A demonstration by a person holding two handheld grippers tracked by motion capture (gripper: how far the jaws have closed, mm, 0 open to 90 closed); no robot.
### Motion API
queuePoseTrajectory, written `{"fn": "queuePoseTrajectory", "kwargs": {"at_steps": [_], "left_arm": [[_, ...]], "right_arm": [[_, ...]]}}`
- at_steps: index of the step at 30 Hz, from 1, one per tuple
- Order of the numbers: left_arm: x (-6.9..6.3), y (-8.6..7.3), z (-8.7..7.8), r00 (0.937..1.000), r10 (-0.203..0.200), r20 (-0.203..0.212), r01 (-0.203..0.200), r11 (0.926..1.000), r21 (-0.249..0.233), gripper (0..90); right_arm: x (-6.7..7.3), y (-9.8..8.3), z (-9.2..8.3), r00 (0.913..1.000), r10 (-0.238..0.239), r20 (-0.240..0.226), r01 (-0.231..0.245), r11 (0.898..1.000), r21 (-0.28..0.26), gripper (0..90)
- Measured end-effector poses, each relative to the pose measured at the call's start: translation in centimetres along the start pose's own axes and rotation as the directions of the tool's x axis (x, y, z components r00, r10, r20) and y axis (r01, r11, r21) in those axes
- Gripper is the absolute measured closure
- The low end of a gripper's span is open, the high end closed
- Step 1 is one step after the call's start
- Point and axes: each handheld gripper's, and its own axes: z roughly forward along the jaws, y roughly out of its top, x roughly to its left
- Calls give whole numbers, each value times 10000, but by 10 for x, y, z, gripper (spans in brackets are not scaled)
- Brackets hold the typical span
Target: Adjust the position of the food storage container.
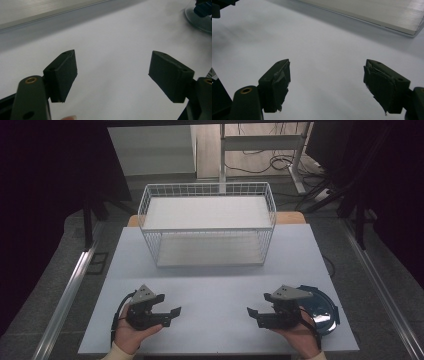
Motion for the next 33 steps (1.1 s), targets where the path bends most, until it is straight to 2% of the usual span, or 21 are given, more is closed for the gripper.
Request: {"fn": "queuePoseTrajectory", "kwargs": {"at_steps": [14,29,33], "left_arm": [[0,0,2,10000,28,2,-28,9999,137,222],[-1,0,3,10000,57,-26,-57,9999,163,223],[-2,1,3,10000,27,-37,-26,9999,151,222]], "right_arm": [[0,1,-1,9999,-20,-110,21,10000,56,224],[-3,5,-7,10000,47,6,-47,10000,5,231],[-5,7,-13,9998,48,187,-47,10000,-41,240]]}}
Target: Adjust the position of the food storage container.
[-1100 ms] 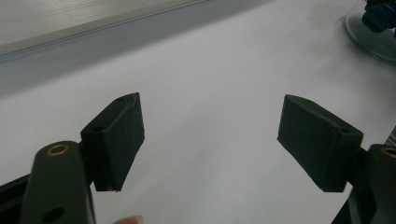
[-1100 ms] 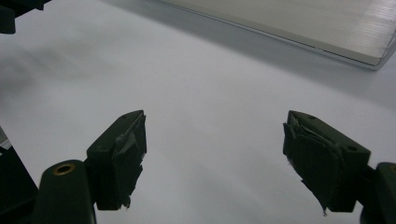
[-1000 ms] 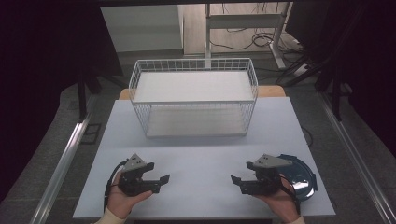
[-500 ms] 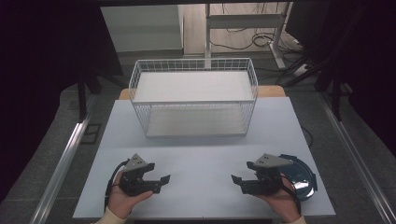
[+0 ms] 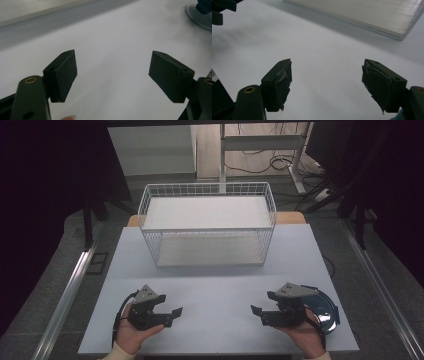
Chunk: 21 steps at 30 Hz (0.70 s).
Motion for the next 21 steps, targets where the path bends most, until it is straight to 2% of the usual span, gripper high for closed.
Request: {"fn": "queuePoseTrajectory", "kwargs": {"at_steps": [9,21], "left_arm": [[0,0,0,10000,-25,9,25,10000,5,223],[0,0,-1,10000,-32,-4,32,10000,-19,223]], "right_arm": [[-9,3,-14,9998,193,110,-192,9998,-97,277],[-20,3,-26,9984,294,479,-300,9995,109,315]]}}
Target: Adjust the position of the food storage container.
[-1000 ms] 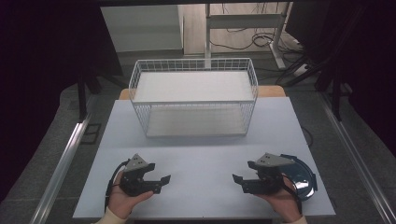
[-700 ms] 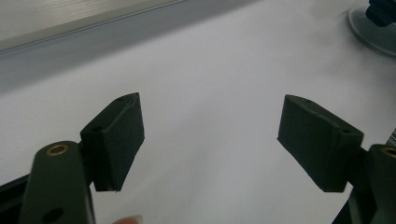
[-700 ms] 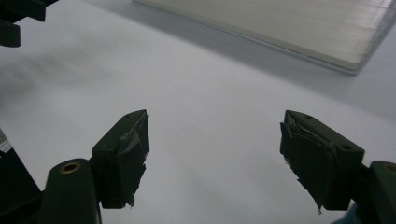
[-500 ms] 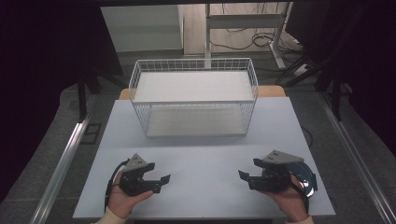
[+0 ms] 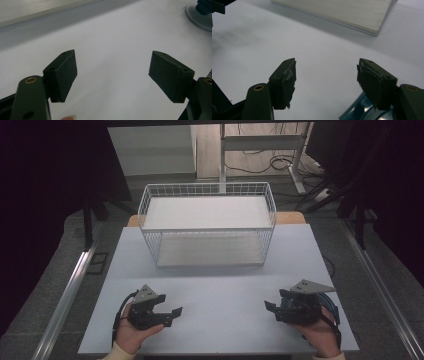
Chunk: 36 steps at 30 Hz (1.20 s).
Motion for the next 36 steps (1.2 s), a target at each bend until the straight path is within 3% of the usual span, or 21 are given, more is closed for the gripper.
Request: {"fn": "queuePoseTrajectory", "kwargs": {"at_steps": [13,24,26,29,32,36], "left_arm": [[0,0,1,10000,6,-7,-6,10000,38,222],[1,0,1,10000,-23,-64,23,10000,19,224],[1,0,2,10000,-16,-71,16,10000,33,224],[1,1,2,10000,-21,-74,21,10000,46,224],[1,1,1,10000,-31,-88,31,10000,27,223],[2,1,2,9999,-41,-103,42,10000,45,224]], "right_arm": [[-27,-6,-31,9952,662,718,-648,9977,-205,365],[-56,-27,-68,9761,1528,1547,-1482,9881,-409,432],[-63,-34,-76,9681,1677,1862,-1629,9858,-404,495],[-67,-38,-81,9651,1851,1850,-1813,9827,-370,552],[-76,-46,-91,9530,2023,2254,-2018,9791,-255,696],[-82,-53,-98,9428,2110,2582,-2141,9767,-163,792]]}}
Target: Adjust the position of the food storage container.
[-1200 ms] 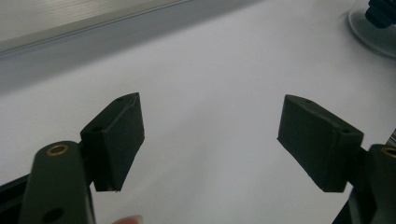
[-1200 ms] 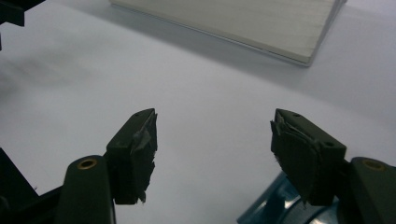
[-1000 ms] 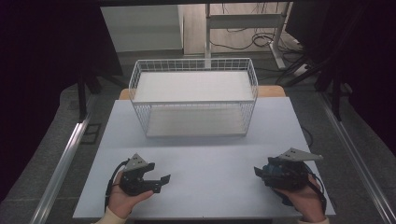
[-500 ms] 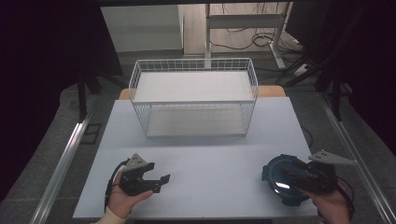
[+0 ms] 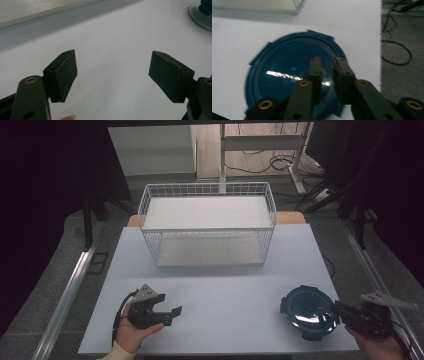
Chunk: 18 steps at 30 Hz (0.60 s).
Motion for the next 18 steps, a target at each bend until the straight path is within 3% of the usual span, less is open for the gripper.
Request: {"fn": "queuePoseTrajectory", "kwargs": {"at_steps": [3,8,11,12,15,18], "left_arm": [[0,0,1,10000,8,7,-8,10000,27,224],[-1,0,1,10000,54,5,-54,10000,38,224],[-1,0,2,10000,18,-8,-18,10000,62,224],[-1,0,2,10000,33,-8,-33,10000,71,224],[-2,0,2,10000,46,-7,-45,10000,69,224],[-1,0,3,10000,43,-2,-43,10000,65,224]], "right_arm": [[-8,-6,-1,9991,64,429,-75,9996,254,884],[-17,-17,3,9906,-25,1370,-118,9946,1033,893],[-19,-21,7,9885,-53,1514,-151,9909,1338,894],[-19,-24,12,9876,-117,1567,-153,9853,1700,894],[-18,-28,20,9909,-184,1330,-106,9767,2143,895],[-16,-29,23,9885,-381,1465,-3,9673,2535,896]]}}
